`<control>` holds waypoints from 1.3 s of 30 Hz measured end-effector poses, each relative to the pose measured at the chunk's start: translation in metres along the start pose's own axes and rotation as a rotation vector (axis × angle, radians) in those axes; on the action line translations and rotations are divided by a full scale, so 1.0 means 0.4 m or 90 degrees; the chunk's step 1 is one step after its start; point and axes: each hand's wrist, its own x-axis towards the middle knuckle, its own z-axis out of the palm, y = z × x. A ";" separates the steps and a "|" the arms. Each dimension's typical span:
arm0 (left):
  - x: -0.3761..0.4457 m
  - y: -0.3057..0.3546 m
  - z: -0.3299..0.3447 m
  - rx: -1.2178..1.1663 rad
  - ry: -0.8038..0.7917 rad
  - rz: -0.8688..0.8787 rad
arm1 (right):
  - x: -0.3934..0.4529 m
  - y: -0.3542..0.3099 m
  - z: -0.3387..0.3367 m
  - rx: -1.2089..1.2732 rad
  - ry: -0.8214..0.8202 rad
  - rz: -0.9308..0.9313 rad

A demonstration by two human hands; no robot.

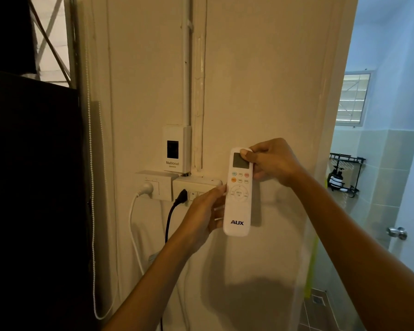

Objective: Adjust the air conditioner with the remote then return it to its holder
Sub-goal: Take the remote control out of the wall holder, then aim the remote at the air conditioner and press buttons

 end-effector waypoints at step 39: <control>-0.584 0.225 -0.303 0.166 0.105 0.065 | -0.600 -0.183 0.446 0.441 -0.221 0.070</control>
